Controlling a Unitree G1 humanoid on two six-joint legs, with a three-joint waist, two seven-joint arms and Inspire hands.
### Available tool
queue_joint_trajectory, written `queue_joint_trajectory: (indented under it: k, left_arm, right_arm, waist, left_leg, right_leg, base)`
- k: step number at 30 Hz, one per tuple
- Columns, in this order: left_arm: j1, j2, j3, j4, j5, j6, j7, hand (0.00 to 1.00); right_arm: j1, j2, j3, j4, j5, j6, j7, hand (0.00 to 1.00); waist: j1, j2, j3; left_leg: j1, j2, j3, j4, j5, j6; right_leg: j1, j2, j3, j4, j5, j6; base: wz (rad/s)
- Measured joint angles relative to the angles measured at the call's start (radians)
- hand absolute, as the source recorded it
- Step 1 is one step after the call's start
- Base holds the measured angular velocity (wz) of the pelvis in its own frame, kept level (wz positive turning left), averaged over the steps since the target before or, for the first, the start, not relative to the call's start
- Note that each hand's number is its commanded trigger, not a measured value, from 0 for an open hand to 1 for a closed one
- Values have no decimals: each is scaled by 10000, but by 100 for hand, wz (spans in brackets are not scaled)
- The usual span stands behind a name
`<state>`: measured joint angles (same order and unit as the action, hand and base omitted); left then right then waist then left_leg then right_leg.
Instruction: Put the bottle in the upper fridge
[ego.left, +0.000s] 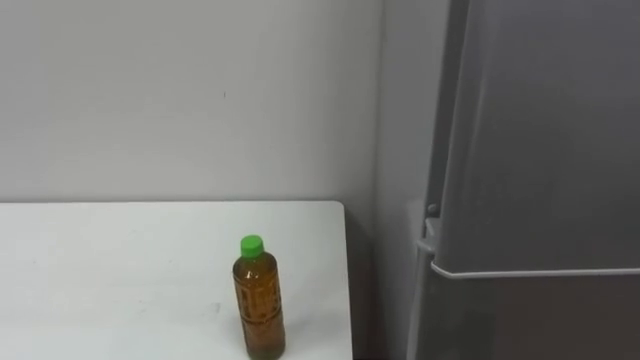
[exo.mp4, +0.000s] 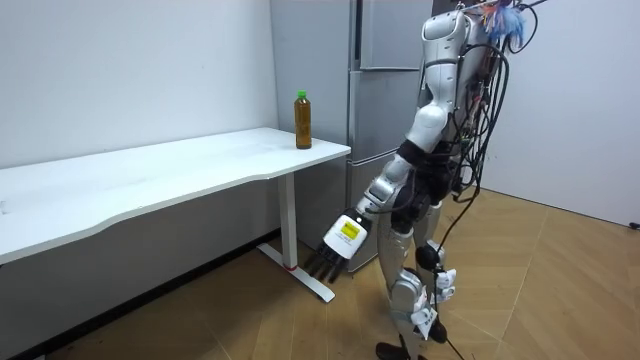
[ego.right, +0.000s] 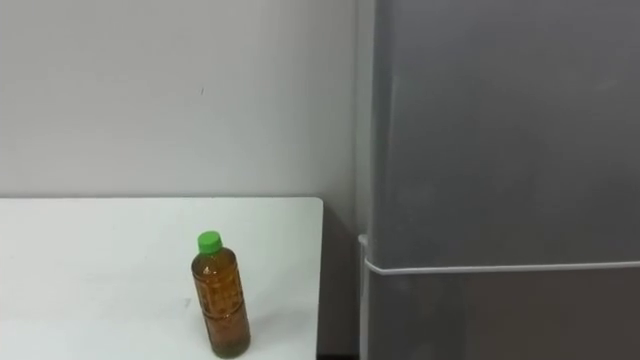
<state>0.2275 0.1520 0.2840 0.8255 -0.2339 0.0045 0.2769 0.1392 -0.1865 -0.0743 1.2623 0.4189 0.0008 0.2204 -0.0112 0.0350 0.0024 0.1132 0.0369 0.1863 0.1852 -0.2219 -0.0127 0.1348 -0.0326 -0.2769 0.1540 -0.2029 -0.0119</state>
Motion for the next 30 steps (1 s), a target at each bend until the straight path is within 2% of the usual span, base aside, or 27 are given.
queue_joint_trajectory:
  k: [2,5,7,10,17,21,25,30]
  left_arm:
    - [-6,4,208,-789,-362,-110,79,0]
    - [-82,20,372,-1966,-820,-502,646,0]
    - [-79,19,441,-2790,-901,-567,941,0]
    - [-246,20,555,-3961,-902,-861,1378,0]
    - [-272,92,677,-6817,-918,-1023,2207,0]
    - [-401,403,676,-7769,-905,-1029,2206,0]
    - [-398,411,679,-8835,-895,-948,2187,0]
    - [-401,403,682,-10726,-679,-938,1899,0]
  right_arm:
    - [89,-9,-201,-1,-216,-2,-10,0]
    - [173,-35,-335,-113,-344,-75,-217,0]
    - [207,-14,-363,-115,-344,-117,-260,0]
    - [246,-12,-358,-193,-406,-139,-302,0]
    - [497,-5,-357,-561,-319,-171,-371,0]
    - [495,-6,-358,-572,-368,-162,-365,0]
    - [569,17,-391,-561,-387,-99,-379,0]
    - [589,233,-679,-555,-331,-84,-465,0]
  waist:
    - [58,29,-2]
    - [155,41,10]
    - [193,40,-4]
    - [204,25,-30]
    - [166,-7,-19]
    - [155,13,-16]
    - [147,32,11]
    - [122,21,22]
  left_leg:
    - [26,4,0,0,1,-1]
    - [4,2,1,22,2,-3]
    - [6,-3,0,25,2,-3]
    - [21,-4,0,24,2,-3]
    - [3,-24,-109,23,2,-3]
    - [16,-48,-309,19,2,-3]
    - [25,-65,-326,25,2,-3]
    - [41,-83,-311,71,2,-2]
  right_leg:
    - [-14,2,23,12,-2,-2]
    - [-70,-4,30,28,-2,-3]
    - [-71,-8,27,21,-3,-2]
    - [-58,-2,31,-9,-2,-2]
    - [-61,3,84,-31,-3,0]
    - [11,28,103,-23,-2,0]
    - [39,79,272,-42,-6,6]
    - [39,62,288,-43,-6,7]
  base:
    - [-3]
    - [-2]
    - [0]
    - [0]
    - [0]
    - [0]
    - [3]
    - [4]
